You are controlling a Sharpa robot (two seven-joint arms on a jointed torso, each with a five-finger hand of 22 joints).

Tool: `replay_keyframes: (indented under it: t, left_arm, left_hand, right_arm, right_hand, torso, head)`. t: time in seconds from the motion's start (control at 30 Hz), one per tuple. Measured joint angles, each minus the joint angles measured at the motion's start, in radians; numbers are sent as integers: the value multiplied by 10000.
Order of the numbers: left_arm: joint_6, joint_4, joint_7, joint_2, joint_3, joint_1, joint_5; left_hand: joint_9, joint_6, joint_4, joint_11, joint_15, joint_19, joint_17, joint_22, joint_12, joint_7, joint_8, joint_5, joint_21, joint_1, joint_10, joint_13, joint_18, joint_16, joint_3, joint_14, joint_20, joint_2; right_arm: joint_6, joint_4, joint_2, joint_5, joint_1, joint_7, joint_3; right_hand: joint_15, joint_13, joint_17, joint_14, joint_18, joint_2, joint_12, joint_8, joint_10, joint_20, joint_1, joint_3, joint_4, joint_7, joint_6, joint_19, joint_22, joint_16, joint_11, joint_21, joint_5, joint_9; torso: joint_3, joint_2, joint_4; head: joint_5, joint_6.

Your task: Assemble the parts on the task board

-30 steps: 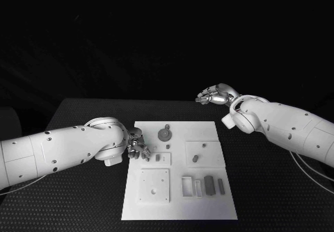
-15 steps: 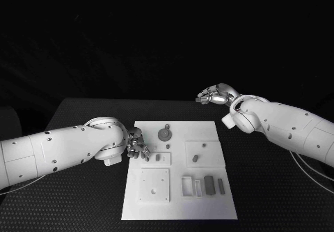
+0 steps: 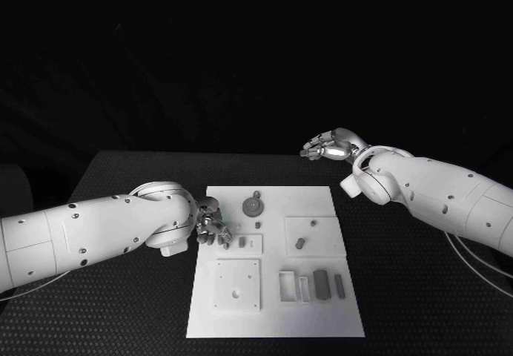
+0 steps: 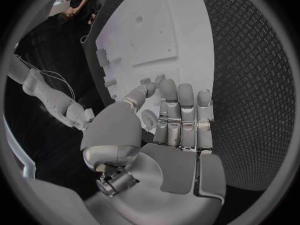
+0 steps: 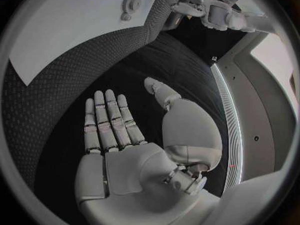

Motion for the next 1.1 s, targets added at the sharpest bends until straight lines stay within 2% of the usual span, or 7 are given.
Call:
replay_keyframes:
  t: [1.1]
  left_arm:
    - [-431, 146, 136, -202, 3, -42, -1]
  left_hand:
    - [4, 24, 0, -25, 0, 36, 0, 0, 0, -23, -24, 14, 12, 39, -21, 1, 1, 0, 0, 0, 36, 40]
  right_arm:
    - [2, -10, 12, 4, -9, 3, 0]
  right_hand:
    - [0, 0, 0, 0, 0, 0, -39, -2, 0, 0, 0, 0, 0, 0, 0, 0, 17, 0, 0, 0, 0, -7]
  torso:
    - [1, 0, 1]
  head:
    - [-18, 2]
